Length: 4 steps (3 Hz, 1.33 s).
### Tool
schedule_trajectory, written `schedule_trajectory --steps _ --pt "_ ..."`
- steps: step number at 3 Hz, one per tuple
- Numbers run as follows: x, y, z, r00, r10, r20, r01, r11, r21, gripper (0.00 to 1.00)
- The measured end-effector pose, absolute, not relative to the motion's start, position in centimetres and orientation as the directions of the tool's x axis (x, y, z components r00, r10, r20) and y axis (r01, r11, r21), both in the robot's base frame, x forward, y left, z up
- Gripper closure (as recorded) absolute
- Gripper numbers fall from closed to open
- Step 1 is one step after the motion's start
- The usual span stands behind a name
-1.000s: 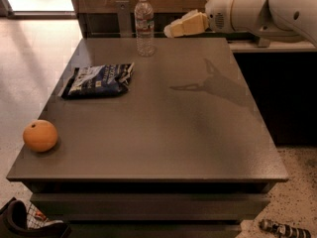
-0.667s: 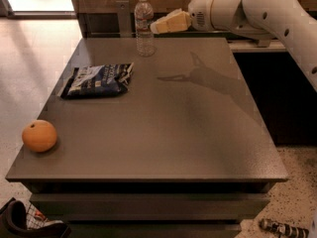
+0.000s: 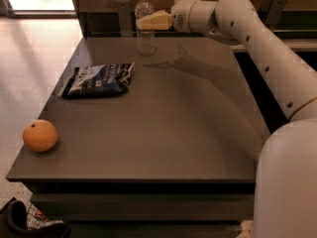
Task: Move water bottle near orange
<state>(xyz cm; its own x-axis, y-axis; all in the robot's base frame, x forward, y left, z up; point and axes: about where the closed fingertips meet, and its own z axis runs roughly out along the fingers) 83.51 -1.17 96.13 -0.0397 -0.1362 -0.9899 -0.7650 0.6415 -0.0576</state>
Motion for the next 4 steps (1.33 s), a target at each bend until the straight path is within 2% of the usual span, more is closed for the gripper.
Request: schedule_trajectory --steps 1,2,4 --pt "85.5 1.3 93.5 -0.086 -0.05 -0.995 -0.777 0.628 0.036 0.03" --pt "85.4 3.4 91.5 -0.119 -0.02 -0.993 -0.789 0.609 0.082 0.26" --pt "85.3 4.0 91.5 -0.12 -0.022 -0.993 -0.794 0.602 0.083 0.72"
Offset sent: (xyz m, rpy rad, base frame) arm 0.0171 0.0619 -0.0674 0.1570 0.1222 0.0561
